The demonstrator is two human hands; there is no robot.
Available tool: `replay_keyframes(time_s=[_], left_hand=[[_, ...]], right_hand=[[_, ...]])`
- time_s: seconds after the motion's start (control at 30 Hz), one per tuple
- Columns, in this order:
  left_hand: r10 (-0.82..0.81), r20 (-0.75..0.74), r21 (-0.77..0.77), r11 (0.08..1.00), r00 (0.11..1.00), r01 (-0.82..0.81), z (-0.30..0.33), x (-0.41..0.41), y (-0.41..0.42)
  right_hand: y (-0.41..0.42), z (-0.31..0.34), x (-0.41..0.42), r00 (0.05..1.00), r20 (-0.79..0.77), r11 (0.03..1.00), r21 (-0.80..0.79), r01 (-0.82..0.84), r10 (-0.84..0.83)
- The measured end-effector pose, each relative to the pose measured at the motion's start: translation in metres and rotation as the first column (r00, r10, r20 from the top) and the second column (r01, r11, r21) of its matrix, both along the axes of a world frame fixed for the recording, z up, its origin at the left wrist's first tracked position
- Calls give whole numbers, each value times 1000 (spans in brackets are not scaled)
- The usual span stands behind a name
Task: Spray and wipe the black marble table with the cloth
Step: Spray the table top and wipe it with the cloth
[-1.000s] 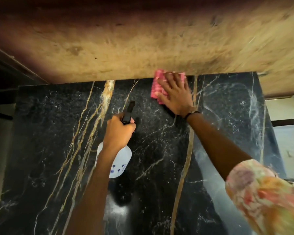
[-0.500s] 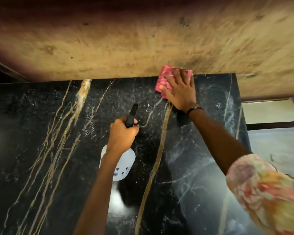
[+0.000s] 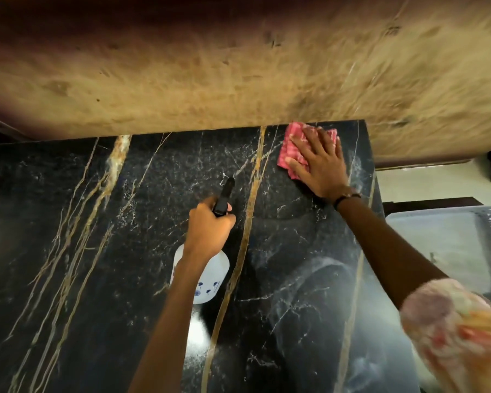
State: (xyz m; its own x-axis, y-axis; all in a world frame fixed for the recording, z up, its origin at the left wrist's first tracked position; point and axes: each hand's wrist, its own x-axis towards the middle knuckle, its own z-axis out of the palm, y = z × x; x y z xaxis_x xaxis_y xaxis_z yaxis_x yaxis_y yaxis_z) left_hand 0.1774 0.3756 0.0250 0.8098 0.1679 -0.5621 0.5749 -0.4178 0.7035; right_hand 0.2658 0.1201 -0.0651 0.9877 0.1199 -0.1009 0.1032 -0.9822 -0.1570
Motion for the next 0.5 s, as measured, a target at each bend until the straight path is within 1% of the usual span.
replay_keyframes(time_s=[0.03,0.1,0.2,0.27,0.3,0.33,0.4,0.47,0.5], left_hand=[[2,2,-1,1000,1000,-2,0,-3,-2],[4,6,6,1000,1000,-4,0,-9,-2],[15,-4,4,1000,1000,-15,0,-22,0],[11,-14,11,1000,1000,-11,-2,-30,3],[8,-19,15,1000,1000,-7,-3,-35,4],[5,-26,16,1000,1000,-4,-3,-40,5],[5,-36,7,1000,999,-5,-3,-50,7],[-2,-35,7,1000,999,3,-3,-59,8],[-7,-33,14,1000,999,7,-3,-64,8]], right_hand=[[17,2,5,1000,-2,1000,-1,16,-16],[54,4,-2,999,-8,999,7,-53,53],[87,4,-58,951,3,951,31,-309,309],[76,1,-102,895,11,894,43,-445,445],[61,-1,-121,882,19,881,40,-472,472],[42,-2,-135,879,23,878,38,-477,476],[2,0,-143,911,31,911,22,-411,411],[-18,0,-128,961,11,961,5,-278,278],[-14,0,-118,979,-3,979,-1,-204,204]])
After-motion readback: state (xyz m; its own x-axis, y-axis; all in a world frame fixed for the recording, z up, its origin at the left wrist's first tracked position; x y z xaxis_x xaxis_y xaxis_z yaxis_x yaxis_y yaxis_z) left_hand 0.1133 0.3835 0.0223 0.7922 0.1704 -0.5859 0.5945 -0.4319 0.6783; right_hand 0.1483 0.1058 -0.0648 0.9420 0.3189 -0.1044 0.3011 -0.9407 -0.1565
